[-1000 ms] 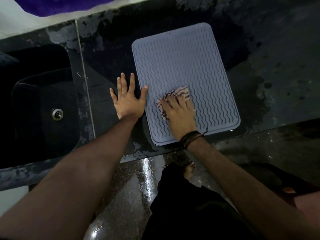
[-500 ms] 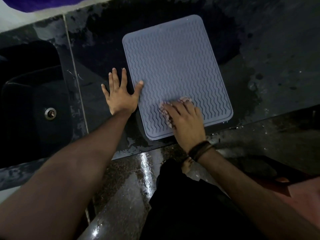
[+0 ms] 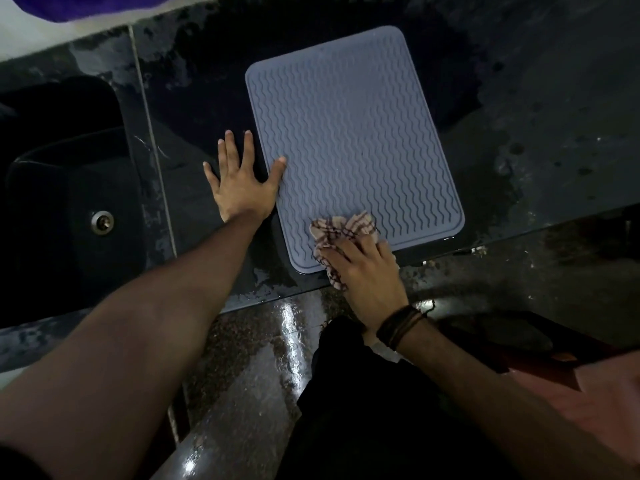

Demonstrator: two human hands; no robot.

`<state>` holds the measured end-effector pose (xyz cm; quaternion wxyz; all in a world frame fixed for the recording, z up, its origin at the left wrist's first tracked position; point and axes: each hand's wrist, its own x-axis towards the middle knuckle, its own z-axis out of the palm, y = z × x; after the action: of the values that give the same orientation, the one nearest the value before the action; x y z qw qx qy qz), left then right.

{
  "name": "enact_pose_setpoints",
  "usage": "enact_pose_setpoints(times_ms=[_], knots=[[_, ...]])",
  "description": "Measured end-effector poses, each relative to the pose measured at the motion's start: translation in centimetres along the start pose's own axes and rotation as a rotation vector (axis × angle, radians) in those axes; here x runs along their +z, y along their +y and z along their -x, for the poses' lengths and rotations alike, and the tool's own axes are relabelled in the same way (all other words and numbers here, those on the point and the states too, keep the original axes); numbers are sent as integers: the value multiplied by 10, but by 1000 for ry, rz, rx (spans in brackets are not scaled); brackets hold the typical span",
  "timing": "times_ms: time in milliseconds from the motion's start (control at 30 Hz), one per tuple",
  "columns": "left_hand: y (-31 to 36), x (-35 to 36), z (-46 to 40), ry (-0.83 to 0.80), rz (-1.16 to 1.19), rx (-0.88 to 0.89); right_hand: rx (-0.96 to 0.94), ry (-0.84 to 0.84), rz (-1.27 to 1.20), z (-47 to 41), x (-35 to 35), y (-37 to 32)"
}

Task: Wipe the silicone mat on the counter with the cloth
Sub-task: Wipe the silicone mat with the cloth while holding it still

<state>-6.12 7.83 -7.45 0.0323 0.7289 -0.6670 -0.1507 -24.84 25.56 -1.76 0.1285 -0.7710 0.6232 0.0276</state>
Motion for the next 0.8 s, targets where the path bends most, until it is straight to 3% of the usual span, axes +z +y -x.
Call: enact_pose_setpoints(times_ms=[167, 267, 533, 733, 800], knots=[[-1, 1, 0, 2, 0, 6, 42, 75, -60, -36, -14, -17], [-2, 1, 0, -5, -8, 1, 4, 26, -25, -53, -6, -33], [-1, 1, -1, -2, 5, 7, -52, -59, -49, 1, 4, -18], [-2, 3, 0, 4, -2, 7, 95, 164, -118, -29, -21, 13], [-2, 3, -1, 7, -1, 4, 132, 165, -75, -54, -27, 24]])
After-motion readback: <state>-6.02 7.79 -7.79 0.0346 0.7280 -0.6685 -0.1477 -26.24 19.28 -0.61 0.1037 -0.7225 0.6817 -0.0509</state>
